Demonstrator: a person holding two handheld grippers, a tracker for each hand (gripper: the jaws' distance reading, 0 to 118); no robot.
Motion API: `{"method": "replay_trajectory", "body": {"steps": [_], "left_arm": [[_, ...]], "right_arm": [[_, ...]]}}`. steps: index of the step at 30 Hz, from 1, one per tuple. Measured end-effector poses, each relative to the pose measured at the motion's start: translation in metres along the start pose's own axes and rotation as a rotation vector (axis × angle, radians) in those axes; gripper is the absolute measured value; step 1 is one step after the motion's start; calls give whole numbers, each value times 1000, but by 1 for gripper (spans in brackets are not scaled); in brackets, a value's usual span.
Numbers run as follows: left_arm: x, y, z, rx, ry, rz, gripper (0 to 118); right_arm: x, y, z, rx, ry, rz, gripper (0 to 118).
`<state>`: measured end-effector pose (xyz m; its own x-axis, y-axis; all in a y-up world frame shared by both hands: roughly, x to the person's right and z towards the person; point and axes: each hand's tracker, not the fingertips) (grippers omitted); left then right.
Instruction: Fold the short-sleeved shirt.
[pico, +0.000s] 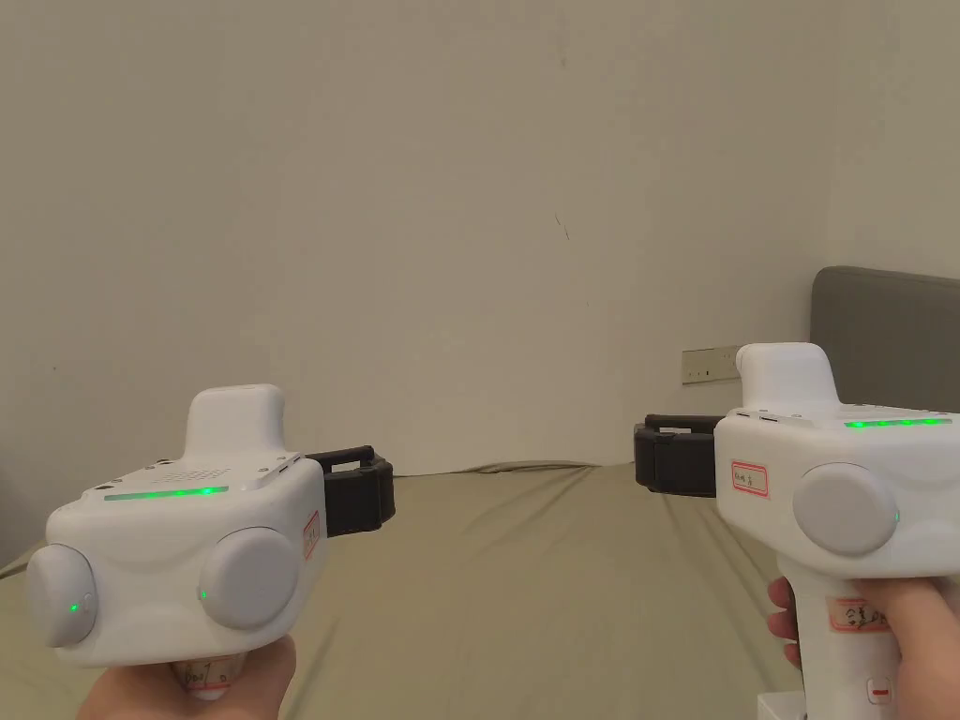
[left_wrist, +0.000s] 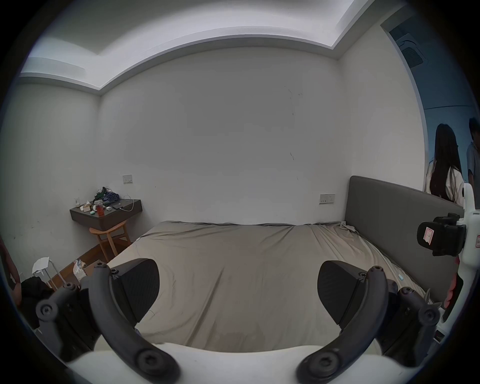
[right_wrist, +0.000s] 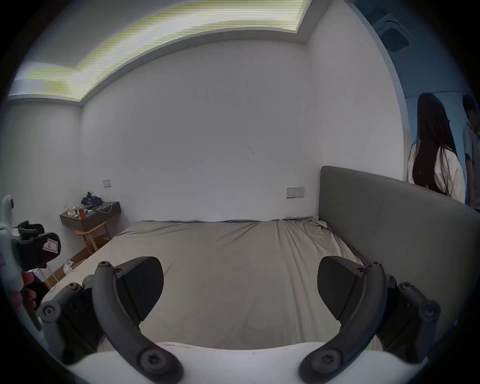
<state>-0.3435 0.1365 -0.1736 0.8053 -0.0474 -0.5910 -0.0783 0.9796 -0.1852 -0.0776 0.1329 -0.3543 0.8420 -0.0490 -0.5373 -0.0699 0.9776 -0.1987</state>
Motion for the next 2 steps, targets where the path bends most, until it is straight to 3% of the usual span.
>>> {"method": "replay_trajectory", "body": {"steps": [2], "left_arm": [[0,0,0,-1,4,-3,118]], "right_arm": [[-3,1,2,7,-2,9,118]]}}
